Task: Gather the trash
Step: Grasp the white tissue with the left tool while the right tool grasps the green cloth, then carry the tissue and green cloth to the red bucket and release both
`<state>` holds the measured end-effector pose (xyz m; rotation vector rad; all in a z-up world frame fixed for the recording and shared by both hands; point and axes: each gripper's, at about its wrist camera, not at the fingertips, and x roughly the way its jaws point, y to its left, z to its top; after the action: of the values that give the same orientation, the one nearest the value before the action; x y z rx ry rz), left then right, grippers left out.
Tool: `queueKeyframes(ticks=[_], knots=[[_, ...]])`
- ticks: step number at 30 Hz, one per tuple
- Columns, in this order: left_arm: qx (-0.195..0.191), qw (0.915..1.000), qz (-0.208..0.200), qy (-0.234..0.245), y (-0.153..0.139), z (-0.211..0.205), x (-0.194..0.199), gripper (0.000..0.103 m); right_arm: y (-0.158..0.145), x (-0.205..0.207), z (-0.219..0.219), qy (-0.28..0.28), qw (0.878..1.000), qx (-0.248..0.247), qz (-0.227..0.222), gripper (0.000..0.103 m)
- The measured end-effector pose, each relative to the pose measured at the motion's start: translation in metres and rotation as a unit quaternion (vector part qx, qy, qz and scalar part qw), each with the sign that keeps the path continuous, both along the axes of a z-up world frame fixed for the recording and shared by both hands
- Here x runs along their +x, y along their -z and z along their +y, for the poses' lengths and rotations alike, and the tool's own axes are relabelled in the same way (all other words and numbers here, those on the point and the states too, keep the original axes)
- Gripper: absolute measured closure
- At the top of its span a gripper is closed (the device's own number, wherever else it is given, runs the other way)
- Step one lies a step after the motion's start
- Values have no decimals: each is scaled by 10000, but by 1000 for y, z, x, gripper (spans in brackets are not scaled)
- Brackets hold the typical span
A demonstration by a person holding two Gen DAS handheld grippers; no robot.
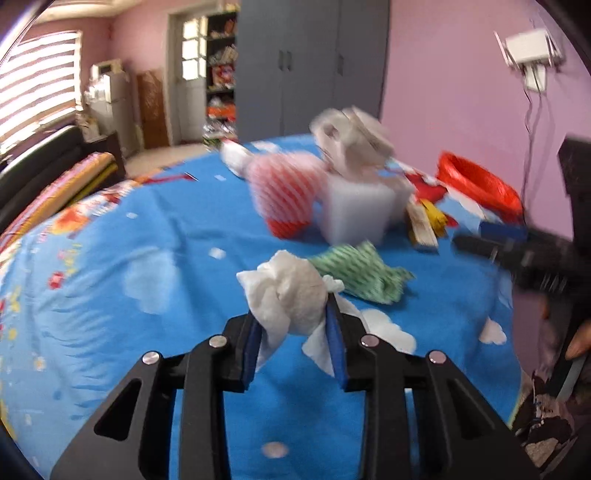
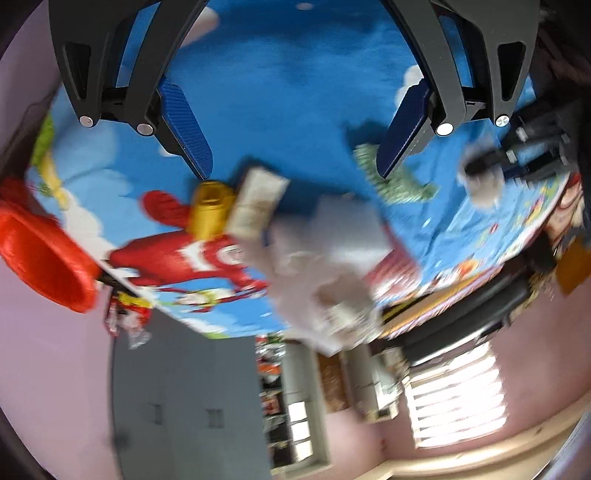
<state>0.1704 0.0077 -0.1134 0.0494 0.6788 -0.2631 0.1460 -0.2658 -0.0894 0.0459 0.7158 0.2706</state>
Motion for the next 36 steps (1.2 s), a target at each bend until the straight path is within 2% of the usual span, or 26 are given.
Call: queueKeyframes(ticks=[4,7,15,18,20,27,36], knots=[[5,9988,-392,-282,-17,28,-12,72,11,12,42,-460,9987,-202,117,19],[76,9974,-585,-416,-24,42,-22,72,19,24,63,-589,9976,-295,227,21],[-97,9961,-594,-650,-20,68,-40,71,37,40,98,-786,9941,-575,481,32],[-124,9963,-543,-647,-16,69,-41,72,43,38,103,-934,9915,-685,590,56],[-135,9965,-529,-639,-14,67,-41,72,42,34,101,-1019,9910,-697,523,78],[-90,9978,-470,-454,-11,53,-40,72,23,18,80,-949,9943,-440,190,79],[57,9993,-376,-71,-13,18,-38,72,9,4,42,-675,9975,-196,-3,79]])
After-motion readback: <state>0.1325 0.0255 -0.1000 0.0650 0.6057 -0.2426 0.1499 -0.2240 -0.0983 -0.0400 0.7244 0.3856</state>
